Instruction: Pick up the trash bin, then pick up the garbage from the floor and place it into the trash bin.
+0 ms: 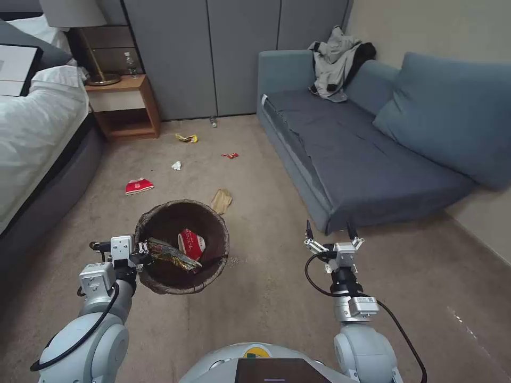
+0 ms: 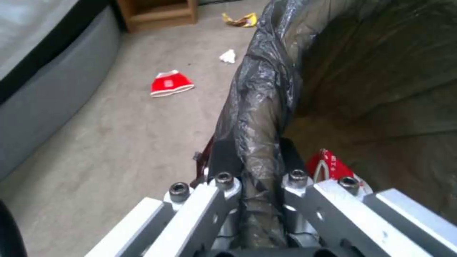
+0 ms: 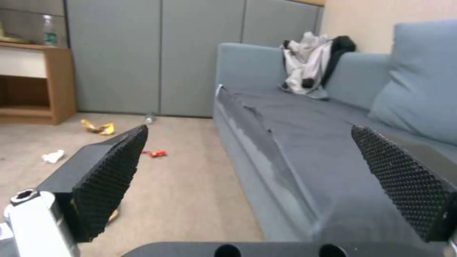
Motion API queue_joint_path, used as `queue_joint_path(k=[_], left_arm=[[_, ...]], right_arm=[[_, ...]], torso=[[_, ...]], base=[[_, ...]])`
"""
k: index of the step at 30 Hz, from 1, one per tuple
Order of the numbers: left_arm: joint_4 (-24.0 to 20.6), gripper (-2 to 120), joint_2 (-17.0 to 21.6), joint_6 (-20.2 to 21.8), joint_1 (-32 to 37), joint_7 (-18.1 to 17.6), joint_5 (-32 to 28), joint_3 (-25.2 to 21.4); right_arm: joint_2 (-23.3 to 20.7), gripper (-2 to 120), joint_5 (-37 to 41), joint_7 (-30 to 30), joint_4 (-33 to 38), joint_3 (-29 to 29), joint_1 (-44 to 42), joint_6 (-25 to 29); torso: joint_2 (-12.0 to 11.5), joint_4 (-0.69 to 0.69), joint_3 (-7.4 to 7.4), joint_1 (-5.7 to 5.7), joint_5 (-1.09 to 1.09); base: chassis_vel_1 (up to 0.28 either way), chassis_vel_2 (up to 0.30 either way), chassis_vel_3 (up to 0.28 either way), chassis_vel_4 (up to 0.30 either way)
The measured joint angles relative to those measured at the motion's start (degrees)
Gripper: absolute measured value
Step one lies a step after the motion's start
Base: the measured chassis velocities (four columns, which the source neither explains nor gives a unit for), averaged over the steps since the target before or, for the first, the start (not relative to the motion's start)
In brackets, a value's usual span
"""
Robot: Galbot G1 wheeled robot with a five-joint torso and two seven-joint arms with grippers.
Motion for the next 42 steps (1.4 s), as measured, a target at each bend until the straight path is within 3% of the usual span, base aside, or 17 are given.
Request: queue_joint_path(k=[42], left_arm=[[0.8, 3, 0.2, -1.8, -0.3, -0.2, 0.5, 0.0]], right_arm=[[-0.3, 100, 1.1, 1.6, 0.1, -0.5, 0.8, -2.7]], torso=[[0.0, 0.0, 0.0, 0.0, 0.0]], base=[[0.033, 0.033, 0.034, 0.033]])
